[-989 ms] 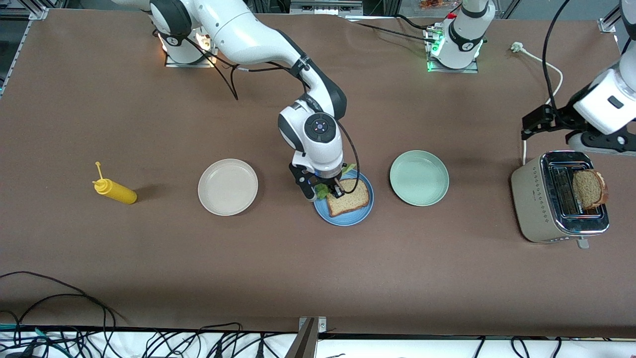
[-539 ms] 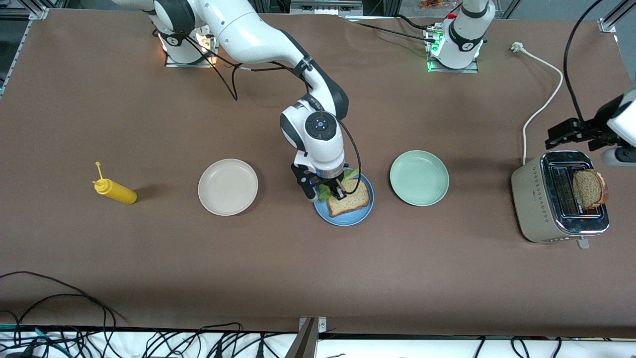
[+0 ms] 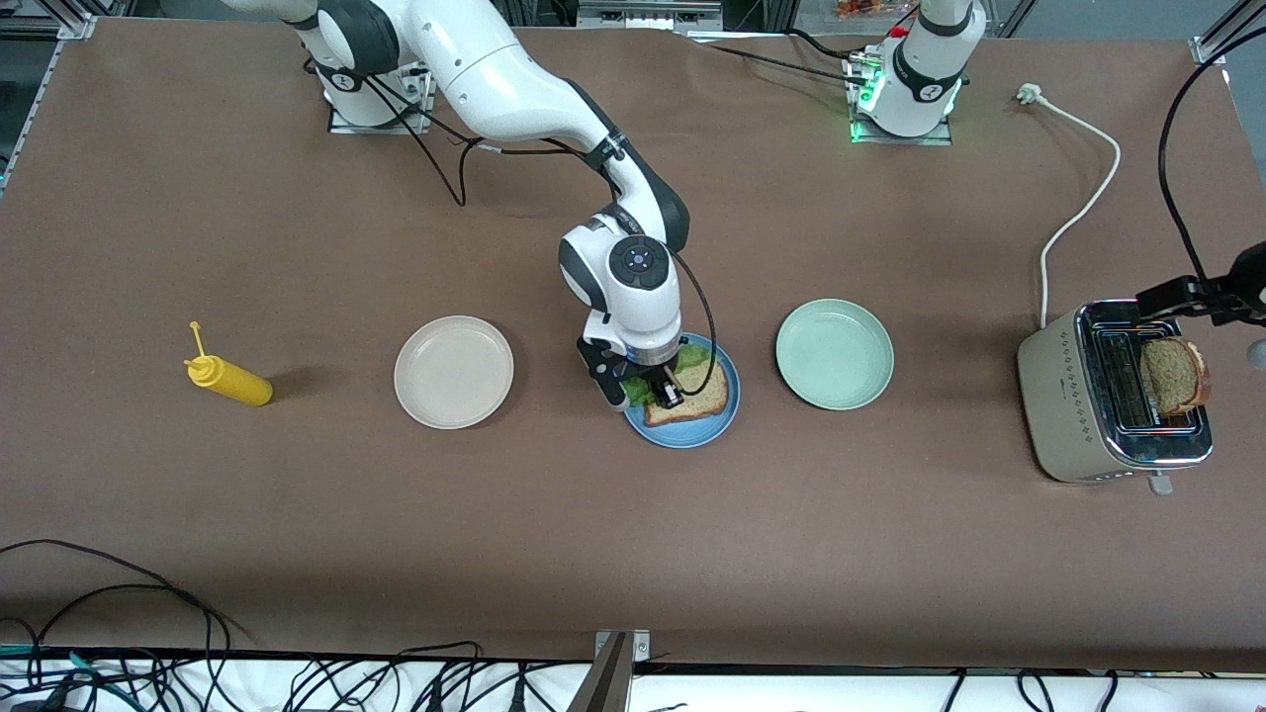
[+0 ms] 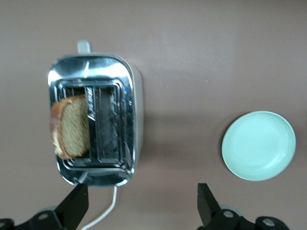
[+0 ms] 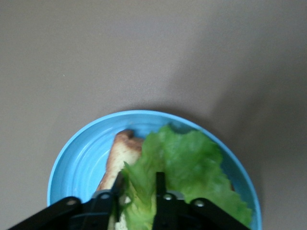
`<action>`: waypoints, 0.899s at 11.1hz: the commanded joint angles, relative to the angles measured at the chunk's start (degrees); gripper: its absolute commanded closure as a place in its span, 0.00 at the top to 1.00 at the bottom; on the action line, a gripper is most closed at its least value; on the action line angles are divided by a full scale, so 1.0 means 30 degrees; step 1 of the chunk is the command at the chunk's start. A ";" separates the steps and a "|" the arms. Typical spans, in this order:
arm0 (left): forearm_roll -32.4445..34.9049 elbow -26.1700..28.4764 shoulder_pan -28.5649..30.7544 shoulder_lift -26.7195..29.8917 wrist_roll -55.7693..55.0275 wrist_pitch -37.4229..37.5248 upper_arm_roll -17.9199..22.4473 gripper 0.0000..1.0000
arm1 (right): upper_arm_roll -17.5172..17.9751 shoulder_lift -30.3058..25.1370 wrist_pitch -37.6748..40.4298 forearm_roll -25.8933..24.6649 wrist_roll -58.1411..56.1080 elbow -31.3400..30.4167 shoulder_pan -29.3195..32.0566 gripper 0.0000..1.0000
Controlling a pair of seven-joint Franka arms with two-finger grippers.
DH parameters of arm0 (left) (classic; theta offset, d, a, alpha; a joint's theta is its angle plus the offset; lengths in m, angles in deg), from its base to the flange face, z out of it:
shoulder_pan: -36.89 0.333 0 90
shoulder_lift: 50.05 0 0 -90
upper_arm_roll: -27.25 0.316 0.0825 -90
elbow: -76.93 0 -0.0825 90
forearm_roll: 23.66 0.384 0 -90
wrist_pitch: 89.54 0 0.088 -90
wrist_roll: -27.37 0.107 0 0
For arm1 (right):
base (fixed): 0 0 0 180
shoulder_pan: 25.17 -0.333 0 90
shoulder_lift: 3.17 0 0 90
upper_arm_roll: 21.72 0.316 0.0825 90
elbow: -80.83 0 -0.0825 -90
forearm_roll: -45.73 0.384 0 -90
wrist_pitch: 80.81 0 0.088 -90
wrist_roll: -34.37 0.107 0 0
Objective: Make sandwich in blue plate with both arms
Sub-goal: 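Lower the lettuce onto the bread and open the right gripper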
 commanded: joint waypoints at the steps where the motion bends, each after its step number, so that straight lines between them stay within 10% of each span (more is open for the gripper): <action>1: -0.0039 -0.0681 -0.0045 -0.0916 0.1285 -0.0671 0.1108 1.00 | -0.0633 0.0331 0.1558 0.0615 -0.1487 0.0730 -0.0080 1.00; 5: -0.0099 -0.0563 0.0423 -0.1766 0.2575 -0.0965 0.1757 1.00 | -0.2797 -0.0254 0.4873 0.4593 -0.6473 0.1079 0.0009 1.00; 10: -0.0070 -0.0680 0.0191 -0.1712 0.2431 -0.1024 0.1933 1.00 | -0.3066 -0.0749 0.5373 0.5070 -0.6536 0.1081 -0.0254 1.00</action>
